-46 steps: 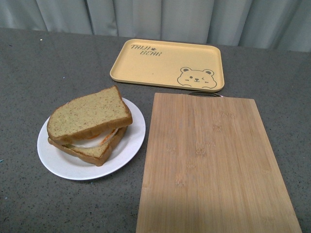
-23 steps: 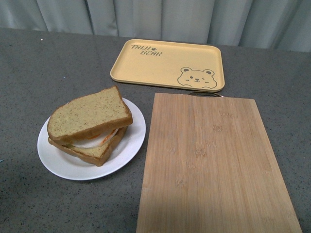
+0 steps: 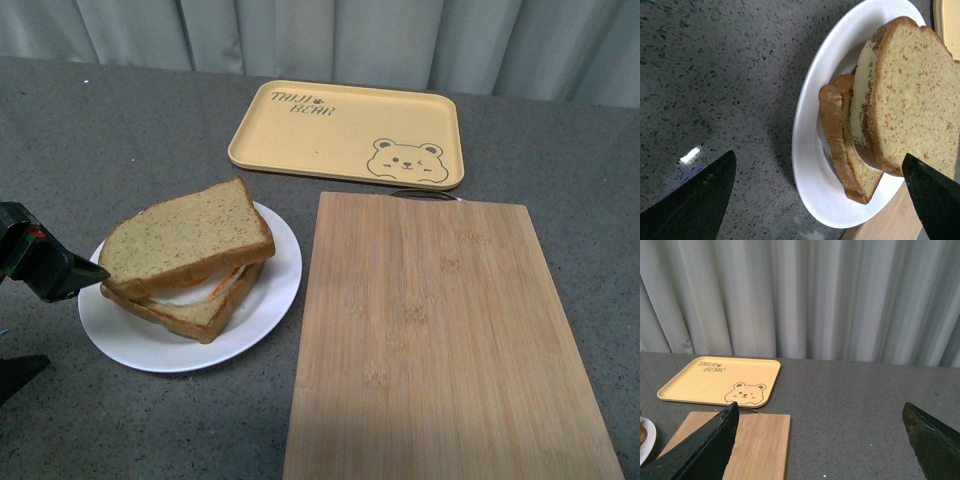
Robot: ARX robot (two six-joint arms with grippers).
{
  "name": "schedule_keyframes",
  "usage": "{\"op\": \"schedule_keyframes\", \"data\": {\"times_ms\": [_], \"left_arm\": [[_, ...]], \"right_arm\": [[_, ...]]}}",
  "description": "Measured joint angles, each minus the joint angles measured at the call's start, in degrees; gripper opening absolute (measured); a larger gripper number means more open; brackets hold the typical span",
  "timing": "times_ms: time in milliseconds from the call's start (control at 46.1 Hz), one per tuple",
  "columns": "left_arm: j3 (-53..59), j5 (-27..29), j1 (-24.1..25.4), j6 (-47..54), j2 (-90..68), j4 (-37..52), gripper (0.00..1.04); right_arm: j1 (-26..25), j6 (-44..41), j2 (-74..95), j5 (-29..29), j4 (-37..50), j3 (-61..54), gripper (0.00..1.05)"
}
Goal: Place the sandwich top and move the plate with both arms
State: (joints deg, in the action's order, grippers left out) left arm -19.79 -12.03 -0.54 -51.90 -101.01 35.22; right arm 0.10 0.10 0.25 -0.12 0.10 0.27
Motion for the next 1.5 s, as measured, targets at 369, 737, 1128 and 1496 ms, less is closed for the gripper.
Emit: {"op": "schedule_keyframes", "data": {"times_ms": [369,737,1128,1496], "left_arm": [[3.19,-0.52,-0.35,-3.56,-0.22,2.16,0.98],[2.36,-0.11,-2.29,-4.35,-3.34,1.42,0.98],[-4.33,-1.27,-3.72,-6.43,-9.86,0.48,0.41],[-5.6,-6.54,-2.19,-9.29,-12.5,5.57,0.05]], "right_arm": [[0.0,0.0,0.0,0.0,0.0,0.0,0.95],[0.0,0.0,0.0,0.0,0.0,0.0,0.95],[0.0,0.0,0.0,0.0,0.0,0.0,0.95],[0.0,0.0,0.0,0.0,0.0,0.0,0.95]]}}
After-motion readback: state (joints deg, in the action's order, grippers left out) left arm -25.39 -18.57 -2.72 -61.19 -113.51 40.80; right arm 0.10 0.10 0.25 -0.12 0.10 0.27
